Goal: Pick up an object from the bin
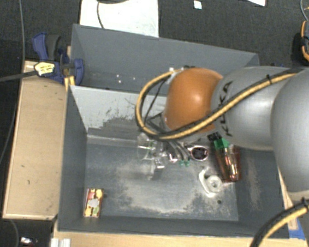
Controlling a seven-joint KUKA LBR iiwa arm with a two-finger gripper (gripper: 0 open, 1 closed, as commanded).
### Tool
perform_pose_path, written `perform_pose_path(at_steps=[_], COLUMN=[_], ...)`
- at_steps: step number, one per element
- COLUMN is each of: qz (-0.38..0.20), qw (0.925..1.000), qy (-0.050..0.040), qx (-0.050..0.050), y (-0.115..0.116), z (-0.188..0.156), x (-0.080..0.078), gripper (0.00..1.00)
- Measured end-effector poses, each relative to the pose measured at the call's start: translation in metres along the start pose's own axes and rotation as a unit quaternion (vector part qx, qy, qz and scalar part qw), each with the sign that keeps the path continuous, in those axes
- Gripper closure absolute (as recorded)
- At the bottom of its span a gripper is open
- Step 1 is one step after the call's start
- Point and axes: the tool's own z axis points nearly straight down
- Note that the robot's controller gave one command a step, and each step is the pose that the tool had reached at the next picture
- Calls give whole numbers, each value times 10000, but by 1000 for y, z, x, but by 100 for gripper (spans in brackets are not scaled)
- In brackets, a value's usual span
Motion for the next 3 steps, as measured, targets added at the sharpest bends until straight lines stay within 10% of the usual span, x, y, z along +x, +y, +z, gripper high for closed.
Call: perform_pose_path(at_steps=[1,2,3], qz=[-432,304,-3402], qw=[9991,9995,9403], qy=[14,0,-39], qx=[-24,-12,-31], y=[96,-12,105], z=[-3,15,25], x=[-29,-2,12], gripper=[0,0,100])
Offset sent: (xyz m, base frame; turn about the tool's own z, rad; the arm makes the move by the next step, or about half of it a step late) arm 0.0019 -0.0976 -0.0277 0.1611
